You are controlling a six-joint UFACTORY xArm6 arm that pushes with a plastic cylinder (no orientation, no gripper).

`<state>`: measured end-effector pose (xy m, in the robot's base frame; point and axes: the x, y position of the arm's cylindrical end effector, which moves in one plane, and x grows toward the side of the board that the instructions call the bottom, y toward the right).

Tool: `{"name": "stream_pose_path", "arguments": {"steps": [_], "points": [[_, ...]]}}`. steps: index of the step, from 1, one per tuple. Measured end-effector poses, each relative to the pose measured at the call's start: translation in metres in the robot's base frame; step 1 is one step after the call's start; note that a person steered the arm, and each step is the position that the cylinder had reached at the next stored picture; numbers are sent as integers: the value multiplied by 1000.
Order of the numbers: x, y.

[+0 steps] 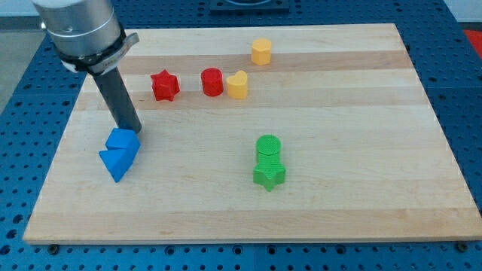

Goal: Move the red star up a bit

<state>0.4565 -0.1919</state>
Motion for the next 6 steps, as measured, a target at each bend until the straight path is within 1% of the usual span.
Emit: {"name": "stream_pose_path", "arguments": {"steps": [2,3,4,6], "points": [[4,-1],[-13,4],[-27,44],[-74,50]]}}
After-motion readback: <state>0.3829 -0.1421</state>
